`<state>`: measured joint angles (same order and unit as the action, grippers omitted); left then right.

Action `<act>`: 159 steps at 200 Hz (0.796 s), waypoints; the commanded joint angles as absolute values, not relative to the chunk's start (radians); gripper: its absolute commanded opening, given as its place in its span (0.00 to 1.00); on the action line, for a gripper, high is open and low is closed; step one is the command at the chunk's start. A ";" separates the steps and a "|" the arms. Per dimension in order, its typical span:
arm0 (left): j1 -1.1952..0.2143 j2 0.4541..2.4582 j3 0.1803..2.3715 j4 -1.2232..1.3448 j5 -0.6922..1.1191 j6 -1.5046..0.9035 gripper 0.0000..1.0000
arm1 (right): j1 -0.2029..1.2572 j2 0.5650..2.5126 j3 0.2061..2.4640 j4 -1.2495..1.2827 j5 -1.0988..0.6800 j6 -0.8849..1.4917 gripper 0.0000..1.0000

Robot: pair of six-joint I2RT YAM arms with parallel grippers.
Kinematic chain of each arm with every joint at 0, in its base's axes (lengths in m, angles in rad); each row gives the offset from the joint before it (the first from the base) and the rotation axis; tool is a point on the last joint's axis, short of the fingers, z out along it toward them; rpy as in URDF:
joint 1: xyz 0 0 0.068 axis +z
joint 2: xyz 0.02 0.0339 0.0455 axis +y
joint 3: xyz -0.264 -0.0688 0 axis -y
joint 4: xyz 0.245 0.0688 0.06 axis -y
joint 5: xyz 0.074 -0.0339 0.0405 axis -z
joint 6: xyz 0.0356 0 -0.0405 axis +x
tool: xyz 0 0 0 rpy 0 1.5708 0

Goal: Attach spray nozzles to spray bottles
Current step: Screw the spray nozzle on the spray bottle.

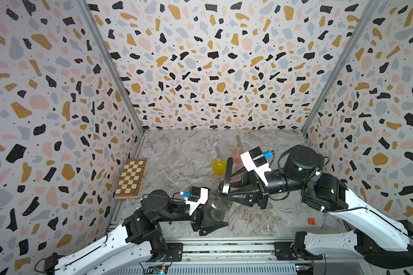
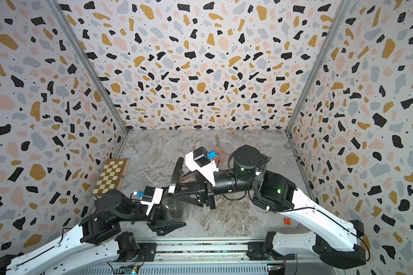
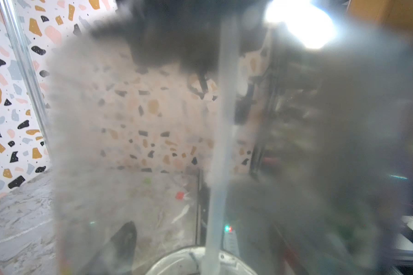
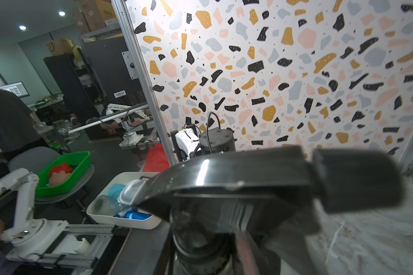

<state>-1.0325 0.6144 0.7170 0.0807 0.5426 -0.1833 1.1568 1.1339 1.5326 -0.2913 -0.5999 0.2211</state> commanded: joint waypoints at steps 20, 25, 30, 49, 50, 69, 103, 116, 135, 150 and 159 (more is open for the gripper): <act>-1.031 0.608 0.741 0.158 0.386 -0.179 0.00 | 1.241 1.137 1.552 -0.291 -0.455 0.270 0.21; -1.031 0.606 0.738 0.161 0.358 -0.175 0.00 | 1.253 1.143 1.552 -0.295 -0.423 0.279 0.19; -1.031 0.604 0.735 0.162 0.330 -0.173 0.00 | 1.266 1.146 1.550 -0.295 -0.391 0.292 0.18; -1.031 0.599 0.720 0.182 0.206 -0.160 0.00 | 1.329 1.170 1.530 -0.286 -0.233 0.367 0.14; -1.032 0.598 0.720 0.183 0.201 -0.159 0.00 | 1.333 1.172 1.529 -0.286 -0.223 0.370 0.14; -1.031 0.611 0.710 0.204 0.101 -0.141 0.00 | 1.402 1.211 1.527 -0.301 -0.026 0.449 0.11; -1.031 0.656 0.709 0.236 -0.040 -0.134 0.00 | 1.518 1.312 1.553 -0.310 0.270 0.549 0.07; -1.031 0.672 0.707 0.248 -0.087 -0.136 0.00 | 1.550 1.357 1.567 -0.307 0.357 0.582 0.06; -1.032 0.683 0.701 0.269 -0.110 -0.138 0.00 | 1.559 1.389 1.565 -0.292 0.430 0.625 0.06; -1.031 0.683 0.698 0.270 -0.113 -0.140 0.00 | 1.560 1.384 1.552 -0.276 0.477 0.647 0.06; -1.031 0.680 0.695 0.273 -0.109 -0.141 0.00 | 1.557 1.373 1.537 -0.257 0.483 0.647 0.08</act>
<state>-1.0416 0.6437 0.6903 0.1242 -0.0124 -0.1703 1.4792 1.3033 1.5948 -0.2241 0.5835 0.4389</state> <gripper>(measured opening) 0.834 0.343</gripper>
